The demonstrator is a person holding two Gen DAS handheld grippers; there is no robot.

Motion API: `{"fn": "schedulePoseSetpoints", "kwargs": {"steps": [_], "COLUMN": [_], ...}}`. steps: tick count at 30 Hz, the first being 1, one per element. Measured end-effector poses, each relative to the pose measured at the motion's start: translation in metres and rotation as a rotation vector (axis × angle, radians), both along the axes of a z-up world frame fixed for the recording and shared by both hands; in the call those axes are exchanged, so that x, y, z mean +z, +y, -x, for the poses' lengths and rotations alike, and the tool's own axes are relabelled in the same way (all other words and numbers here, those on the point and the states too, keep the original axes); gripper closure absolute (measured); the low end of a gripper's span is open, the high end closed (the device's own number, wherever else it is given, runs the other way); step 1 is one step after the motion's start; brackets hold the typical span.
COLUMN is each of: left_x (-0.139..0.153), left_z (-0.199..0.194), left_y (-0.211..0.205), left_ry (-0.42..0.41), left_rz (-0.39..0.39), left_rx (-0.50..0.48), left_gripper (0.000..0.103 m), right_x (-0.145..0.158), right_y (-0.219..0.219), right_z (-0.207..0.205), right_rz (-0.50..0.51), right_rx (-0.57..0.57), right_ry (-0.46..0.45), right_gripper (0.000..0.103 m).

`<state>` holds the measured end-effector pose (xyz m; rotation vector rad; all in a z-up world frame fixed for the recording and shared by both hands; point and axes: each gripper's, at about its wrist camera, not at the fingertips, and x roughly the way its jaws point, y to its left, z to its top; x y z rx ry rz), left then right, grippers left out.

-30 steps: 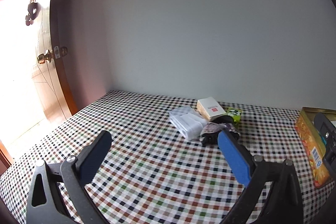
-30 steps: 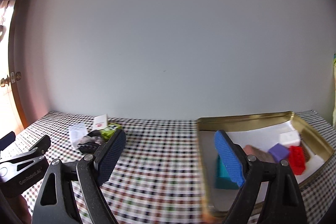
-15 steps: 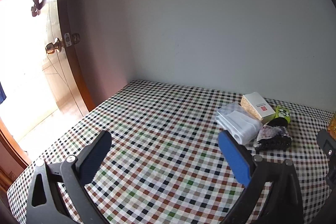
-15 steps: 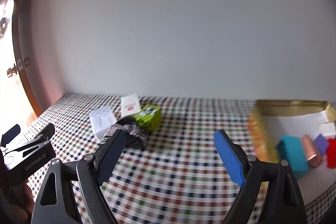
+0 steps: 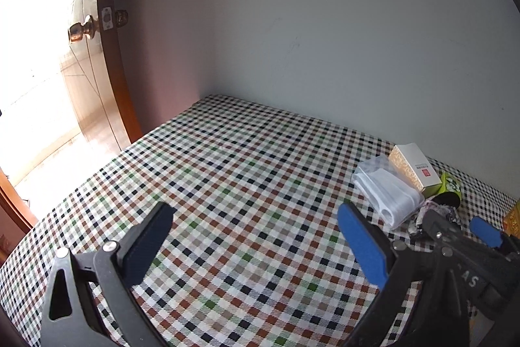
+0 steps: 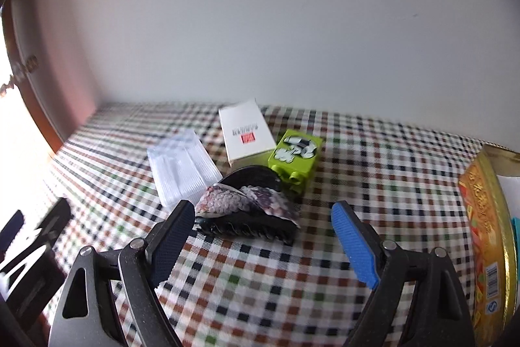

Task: Organize rigid objects
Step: 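Grasp the black sequined hair clip with the right tool, then grasp the clear plastic box with the left tool while the right tool holds the hair clip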

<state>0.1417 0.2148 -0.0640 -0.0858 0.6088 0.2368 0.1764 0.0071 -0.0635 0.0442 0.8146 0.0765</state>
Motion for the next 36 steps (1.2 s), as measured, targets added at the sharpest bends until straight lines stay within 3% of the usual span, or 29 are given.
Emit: {"fn": "schedulePoseSetpoints", "kwargs": {"steps": [7, 9, 12, 17, 25, 29, 36], "left_x": [0.002, 0.003, 0.003, 0.003, 0.005, 0.003, 0.007], "left_z": [0.000, 0.001, 0.003, 0.002, 0.003, -0.005, -0.048], "left_y": [-0.001, -0.001, 0.001, 0.003, -0.008, -0.025, -0.076], "left_ry": [-0.006, -0.009, -0.010, -0.008, -0.029, -0.005, 0.026], "left_rz": [-0.017, -0.027, -0.024, -0.009, -0.018, 0.003, -0.040], "left_rx": [-0.013, -0.013, -0.007, -0.021, -0.100, -0.130, -0.176], "left_gripper": [0.000, 0.000, 0.000, 0.000, 0.000, 0.000, 0.000], "right_x": [-0.016, -0.016, -0.011, 0.001, 0.027, 0.041, 0.045], "right_y": [0.015, 0.015, 0.002, -0.028, -0.066, -0.079, -0.081], "right_z": [-0.028, -0.025, -0.012, 0.019, 0.091, 0.108, 0.112], "right_rz": [0.053, 0.043, -0.019, -0.091, 0.047, 0.085, 0.081], "right_rx": [0.028, 0.047, 0.045, 0.056, 0.036, 0.005, -0.007], "right_ry": [0.106, 0.093, 0.079, 0.006, -0.199, -0.284, -0.323], "right_gripper": [0.015, 0.031, 0.031, 0.031, 0.031, 0.031, 0.031]}}
